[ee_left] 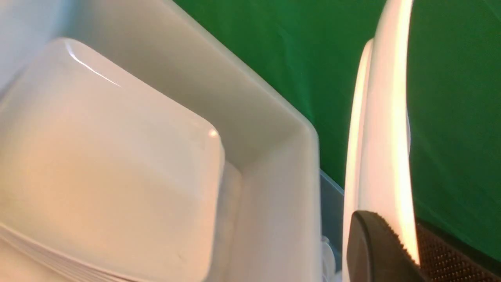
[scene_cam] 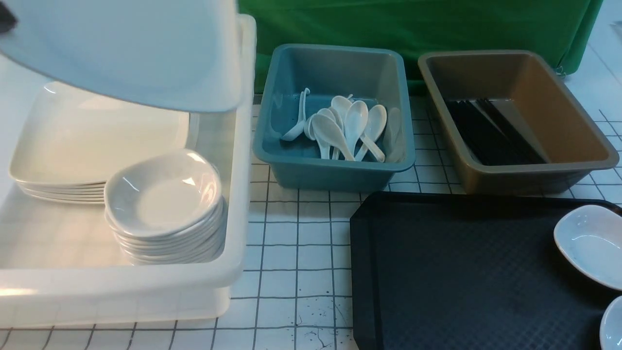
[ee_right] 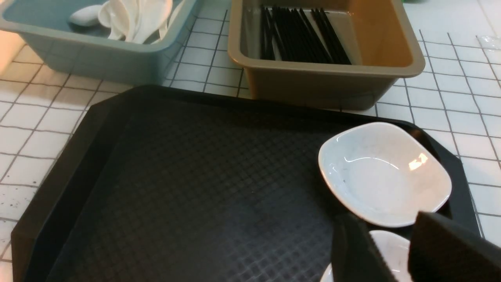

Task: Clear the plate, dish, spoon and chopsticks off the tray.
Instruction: Use the left arm to put the plate into the large storage box on the left

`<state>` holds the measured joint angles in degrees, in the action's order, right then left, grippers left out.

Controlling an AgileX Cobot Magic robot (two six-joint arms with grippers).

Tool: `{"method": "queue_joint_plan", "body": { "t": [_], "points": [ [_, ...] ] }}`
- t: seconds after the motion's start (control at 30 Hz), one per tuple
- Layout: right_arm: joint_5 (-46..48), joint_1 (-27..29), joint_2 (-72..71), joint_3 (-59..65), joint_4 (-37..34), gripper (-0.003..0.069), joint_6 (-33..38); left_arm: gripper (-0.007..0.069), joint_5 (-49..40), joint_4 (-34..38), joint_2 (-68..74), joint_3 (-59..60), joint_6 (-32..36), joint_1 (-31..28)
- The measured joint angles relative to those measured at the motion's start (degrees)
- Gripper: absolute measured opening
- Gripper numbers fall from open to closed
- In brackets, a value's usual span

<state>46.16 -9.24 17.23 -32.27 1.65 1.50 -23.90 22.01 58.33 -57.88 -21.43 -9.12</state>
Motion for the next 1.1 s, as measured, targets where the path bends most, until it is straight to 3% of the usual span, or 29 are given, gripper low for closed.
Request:
{"method": "queue_joint_plan", "body": {
  "t": [0.07,0.3,1.1],
  "points": [
    [0.0,0.0,0.0,0.0,0.0,0.0237,0.0,0.0021,0.4,0.0,0.8,0.0,0.2,-4.2],
    [0.0,0.0,0.0,0.0,0.0,0.0239,0.0,0.0021,3.5,0.1,6.5,0.0,1.9,-9.5],
    [1.0,0.0,0.0,0.0,0.0,0.0239,0.0,0.0017,10.5,1.6,28.5,0.0,5.0,-9.8]
  ]
}}
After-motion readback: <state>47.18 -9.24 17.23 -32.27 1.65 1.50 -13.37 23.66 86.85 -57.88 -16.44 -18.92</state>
